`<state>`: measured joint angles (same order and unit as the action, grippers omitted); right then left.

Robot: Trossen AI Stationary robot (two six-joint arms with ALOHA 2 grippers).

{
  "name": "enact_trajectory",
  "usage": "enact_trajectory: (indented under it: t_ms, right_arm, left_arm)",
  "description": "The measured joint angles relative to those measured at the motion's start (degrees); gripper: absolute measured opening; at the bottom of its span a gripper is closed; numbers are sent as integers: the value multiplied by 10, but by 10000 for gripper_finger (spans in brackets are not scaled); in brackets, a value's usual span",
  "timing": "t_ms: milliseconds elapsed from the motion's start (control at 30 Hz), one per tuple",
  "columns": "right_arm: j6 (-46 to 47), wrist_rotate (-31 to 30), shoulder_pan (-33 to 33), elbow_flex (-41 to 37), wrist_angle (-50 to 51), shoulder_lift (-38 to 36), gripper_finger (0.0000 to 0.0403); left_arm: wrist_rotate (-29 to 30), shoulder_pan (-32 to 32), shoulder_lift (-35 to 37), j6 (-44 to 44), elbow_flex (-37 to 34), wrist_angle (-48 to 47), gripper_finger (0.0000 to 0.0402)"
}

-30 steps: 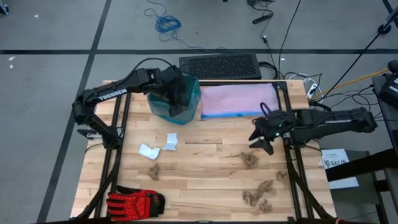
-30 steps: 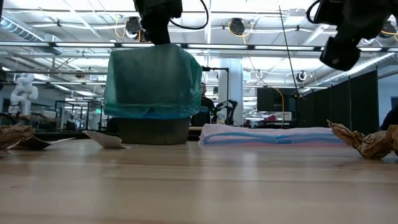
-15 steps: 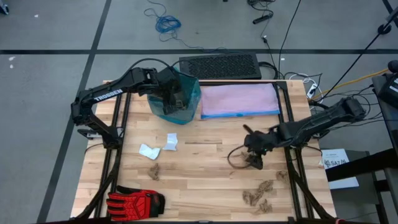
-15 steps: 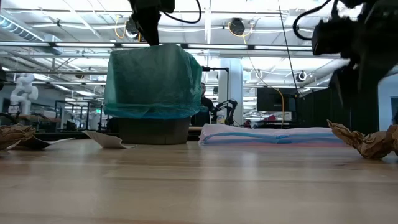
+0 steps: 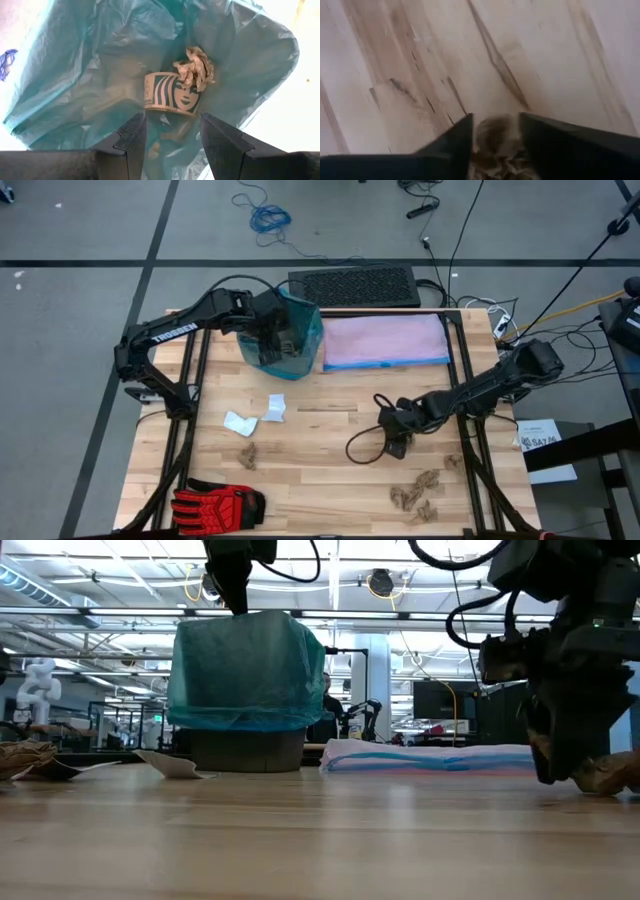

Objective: Place trash/remove bag and relplace
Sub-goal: Put the brown napkin into the trash bin

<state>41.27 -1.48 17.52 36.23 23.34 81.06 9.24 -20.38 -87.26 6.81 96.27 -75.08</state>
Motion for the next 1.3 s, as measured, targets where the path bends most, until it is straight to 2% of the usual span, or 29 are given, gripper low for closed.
enact_trajectory:
  t_ms: [67, 100, 267, 400, 467, 567, 667, 800, 933, 1000, 1167, 1300]
  right_arm:
    - [-13, 0, -3, 0, -14, -1, 39]
    - [-22, 0, -5, 0, -17, -4, 21]
    - [-78, -11, -36, 28, -21, -19, 7]
    - [-173, -69, -68, 79, -41, -21, 3]
    - [-233, -93, -92, 104, -85, -21, 2]
    - [-318, -95, -134, 133, -181, -20, 1]
    - [-391, -93, -179, 155, -298, -20, 1]
    - [-451, -79, -241, 180, -426, -17, 1]
    - [-449, -2, -299, 205, -538, 14, 0]
    - [-443, 15, -315, 230, -572, 48, 0]
    - [-450, 61, -329, 347, -555, 163, 0]
    - [-451, 63, -330, 466, -457, 236, 13]
  left_arm:
    - [0, 0, 3, 0, 0, 1, 170]
    - [1, 0, 6, 2, 0, 2, 165]
    - [1, -4, 28, 14, 0, 17, 124]
    - [1, -14, 62, 16, 0, 52, 76]
    - [2, -19, 81, 26, 0, 77, 46]
    - [1, -28, 106, 30, 0, 124, 8]
    - [-10, -35, 126, 39, -1, 177, 6]
    - [-53, -55, 139, 46, -30, 250, 2]
    - [-103, -81, 140, 54, -91, 320, 1]
    - [-117, -90, 140, 55, -119, 343, 1]
    - [-124, -101, 143, 55, -149, 362, 1]
    - [-126, -100, 168, 55, -158, 368, 1]
